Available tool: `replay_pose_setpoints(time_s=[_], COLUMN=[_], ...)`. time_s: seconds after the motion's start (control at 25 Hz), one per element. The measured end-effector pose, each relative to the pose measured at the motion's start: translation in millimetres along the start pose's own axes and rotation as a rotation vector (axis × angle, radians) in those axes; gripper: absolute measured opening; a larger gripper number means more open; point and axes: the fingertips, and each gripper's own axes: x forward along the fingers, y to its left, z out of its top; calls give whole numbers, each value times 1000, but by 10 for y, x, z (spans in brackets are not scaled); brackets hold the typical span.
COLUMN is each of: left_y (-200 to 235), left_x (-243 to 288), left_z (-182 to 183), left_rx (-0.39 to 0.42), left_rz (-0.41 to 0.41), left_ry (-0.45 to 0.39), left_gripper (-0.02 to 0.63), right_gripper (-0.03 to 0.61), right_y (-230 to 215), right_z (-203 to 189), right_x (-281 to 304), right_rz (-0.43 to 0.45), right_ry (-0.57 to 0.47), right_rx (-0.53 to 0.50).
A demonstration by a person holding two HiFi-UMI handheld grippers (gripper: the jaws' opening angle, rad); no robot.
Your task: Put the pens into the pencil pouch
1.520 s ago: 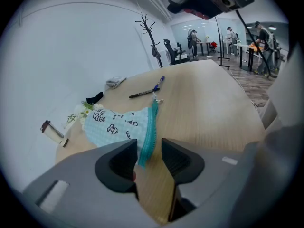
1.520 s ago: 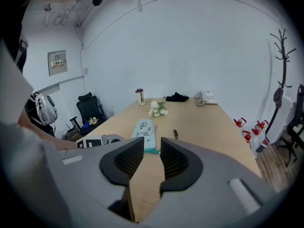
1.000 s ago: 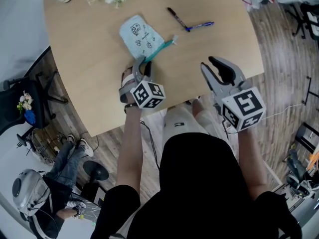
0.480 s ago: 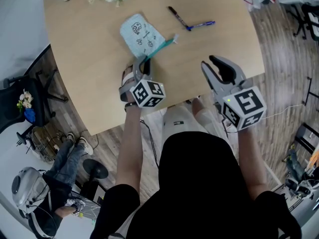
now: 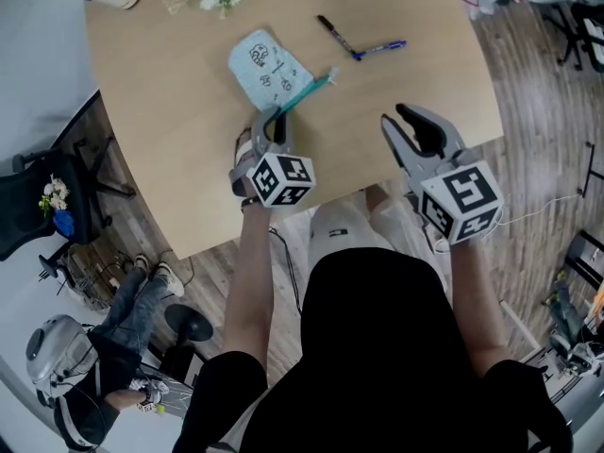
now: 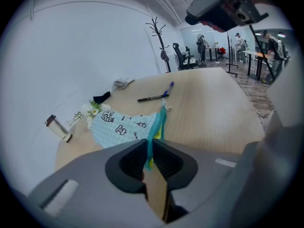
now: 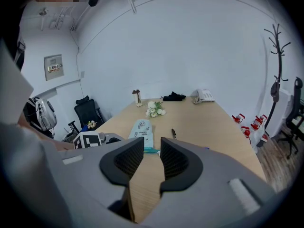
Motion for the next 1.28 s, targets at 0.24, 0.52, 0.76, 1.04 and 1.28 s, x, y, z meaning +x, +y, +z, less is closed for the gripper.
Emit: replay_pose_setpoints(time_s=[0.24, 0.52, 0.76, 1.04, 1.28], left_y=[105, 248, 421, 554, 627], left_x=[-52, -102, -146, -171, -200], left_z=[161, 371, 517, 677, 777], left_rx=[-60, -129, -212, -281, -343], left_rz=[19, 47, 78, 123, 156], left_ry=[-27, -47, -58, -44, -22], left_gripper=[34, 34, 34, 34, 34], right_gripper=[94, 94, 94, 94, 94], right_y=[-64, -205, -383, -593, -774], right_z=[17, 93, 136, 102, 99], right_x=[16, 40, 144, 337, 496], right_rz=[4, 19, 40, 99, 151], right_ry=[-11, -4, 15, 59, 91], right_rx=[6, -14, -24, -49, -83])
